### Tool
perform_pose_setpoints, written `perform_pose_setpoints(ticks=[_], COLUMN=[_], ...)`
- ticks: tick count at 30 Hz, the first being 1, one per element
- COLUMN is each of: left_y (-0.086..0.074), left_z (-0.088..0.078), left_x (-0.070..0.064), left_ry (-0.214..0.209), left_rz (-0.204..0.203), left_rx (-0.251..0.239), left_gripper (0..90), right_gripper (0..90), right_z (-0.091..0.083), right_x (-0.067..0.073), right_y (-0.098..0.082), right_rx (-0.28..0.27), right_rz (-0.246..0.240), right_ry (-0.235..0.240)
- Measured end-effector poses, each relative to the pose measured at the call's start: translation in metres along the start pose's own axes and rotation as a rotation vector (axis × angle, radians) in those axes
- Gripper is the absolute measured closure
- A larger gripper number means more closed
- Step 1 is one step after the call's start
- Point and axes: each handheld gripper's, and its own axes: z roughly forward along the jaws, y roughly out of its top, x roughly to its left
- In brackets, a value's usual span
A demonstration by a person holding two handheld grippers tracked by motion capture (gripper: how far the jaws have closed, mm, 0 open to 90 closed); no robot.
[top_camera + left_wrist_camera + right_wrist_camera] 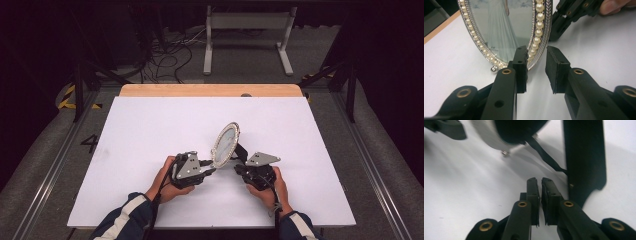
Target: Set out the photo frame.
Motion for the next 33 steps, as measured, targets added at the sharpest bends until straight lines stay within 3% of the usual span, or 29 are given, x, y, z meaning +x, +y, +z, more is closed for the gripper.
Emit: perform_pose_setpoints(ticks=[3,7,11,18,25,28,33], left_y=[-0.004,-0.011,-0.018,-0.03,-0.044,-0.046,-0.046], left_z=[-0.006,-0.014,-0.021,-0.035,-0.045,-0.044,-0.041], left_x=[0.003,0.007,0.006,0.004,0.003,0.002,0.001], left_ry=[0.01,0.033,0.065,0.088,0.09,0.087,0.076], left_rz=[-0.015,-0.068,-0.071,-0.082,-0.115,-0.129,-0.121], left_rx=[0.001,-0.001,0.029,0.063,0.096,0.109,0.127], left_gripper=[69.2,57.6,45.3,34.1,27.8,25.4,23.5], right_gripper=[79.5,73.4,66.5,56.7,53.4,53.5,51.1], right_z=[-0.003,-0.007,-0.01,-0.007,0.006,0.007,0.009], right_x=[0.008,0.02,0.026,0.035,0.037,0.038,0.034], right_y=[0.002,0.007,0.011,0.017,0.019,0.021,0.029], right_rx=[-0.022,-0.072,-0.117,-0.168,-0.165,-0.208,-0.208], right_rz=[-0.009,-0.002,0.045,0.097,0.124,0.124,0.171], right_ry=[0.008,0.018,0.014,0.02,-0.027,-0.035,-0.045])
